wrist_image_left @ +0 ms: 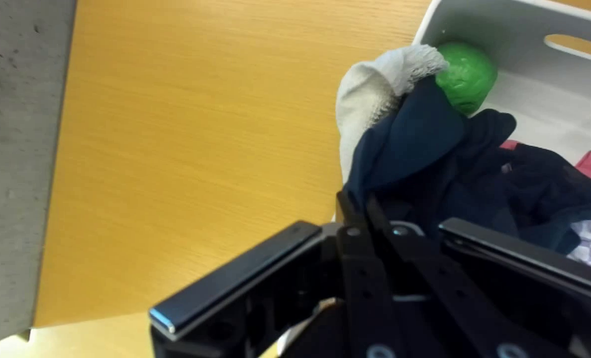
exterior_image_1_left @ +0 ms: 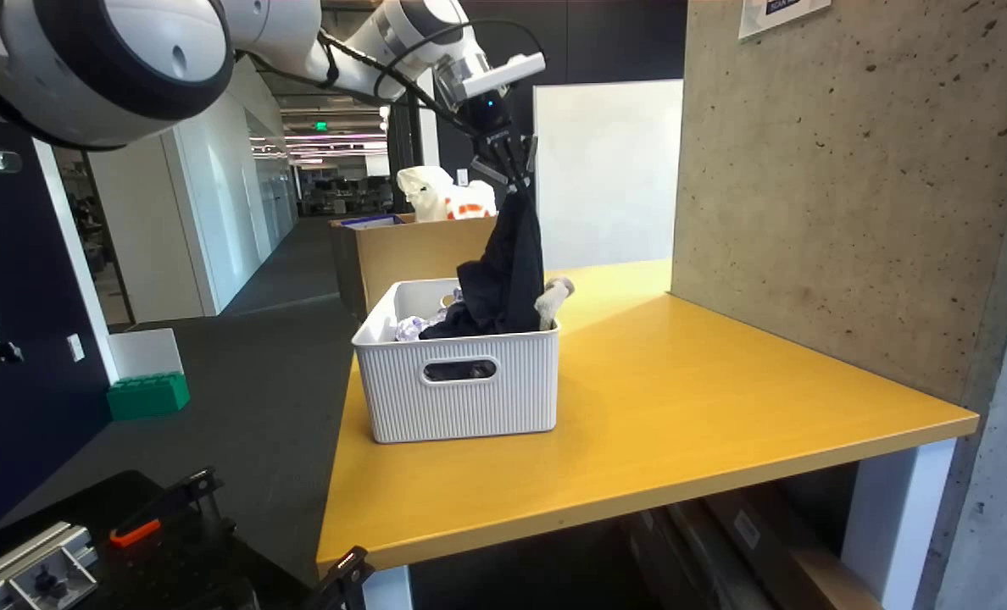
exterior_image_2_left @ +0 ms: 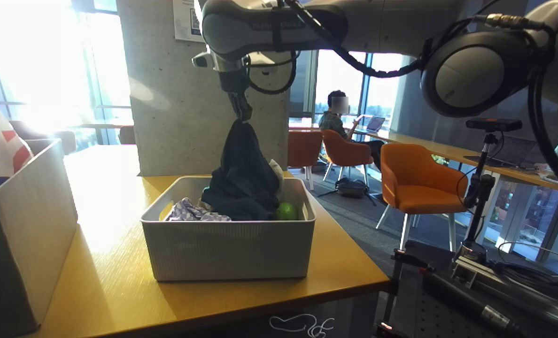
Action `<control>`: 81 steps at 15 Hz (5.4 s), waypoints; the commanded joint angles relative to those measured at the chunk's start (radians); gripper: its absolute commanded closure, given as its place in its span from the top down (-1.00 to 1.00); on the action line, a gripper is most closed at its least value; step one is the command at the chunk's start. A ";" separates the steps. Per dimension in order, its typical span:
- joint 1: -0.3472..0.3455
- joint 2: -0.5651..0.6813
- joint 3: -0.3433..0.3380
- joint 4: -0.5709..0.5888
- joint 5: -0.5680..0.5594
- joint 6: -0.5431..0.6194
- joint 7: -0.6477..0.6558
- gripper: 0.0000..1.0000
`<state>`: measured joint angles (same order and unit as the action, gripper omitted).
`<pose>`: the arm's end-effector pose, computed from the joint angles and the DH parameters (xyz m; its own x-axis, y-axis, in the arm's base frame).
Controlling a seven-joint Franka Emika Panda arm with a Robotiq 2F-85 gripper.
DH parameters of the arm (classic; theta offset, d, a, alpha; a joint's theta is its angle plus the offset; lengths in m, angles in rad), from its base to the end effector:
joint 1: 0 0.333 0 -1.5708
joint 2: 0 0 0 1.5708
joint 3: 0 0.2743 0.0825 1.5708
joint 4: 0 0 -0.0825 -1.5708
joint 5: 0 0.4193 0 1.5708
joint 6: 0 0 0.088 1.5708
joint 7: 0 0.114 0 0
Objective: Put the items in the basket on the table
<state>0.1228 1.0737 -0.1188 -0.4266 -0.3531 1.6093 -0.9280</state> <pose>0.7923 0.0221 0.4121 0.5665 0.7720 -0.2884 0.8128 -0.4656 0.3502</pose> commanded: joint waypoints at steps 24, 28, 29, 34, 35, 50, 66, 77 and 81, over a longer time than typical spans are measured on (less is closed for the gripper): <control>-0.323 -0.228 -0.070 0.009 0.012 -0.152 0.200 -0.98; -0.243 -0.210 -0.054 -0.013 0.005 -0.091 0.197 -0.98; -0.224 -0.208 -0.055 -0.011 0.001 -0.081 0.195 -0.98; -0.226 -0.144 -0.050 -0.001 0.016 -0.027 0.187 -0.98; -0.237 -0.119 -0.049 0.018 0.021 -0.027 0.184 -0.98; -0.262 0.042 0.028 -0.001 0.137 0.075 0.126 -0.28; -0.079 -0.043 0.033 -0.048 0.104 -0.125 0.078 1.00; -0.011 0.011 0.042 -0.027 0.109 -0.116 0.000 1.00; -0.015 0.035 0.050 -0.006 0.115 -0.099 -0.016 1.00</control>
<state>0.1092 1.0843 -0.0811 -0.4571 -0.2399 1.4955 -0.9296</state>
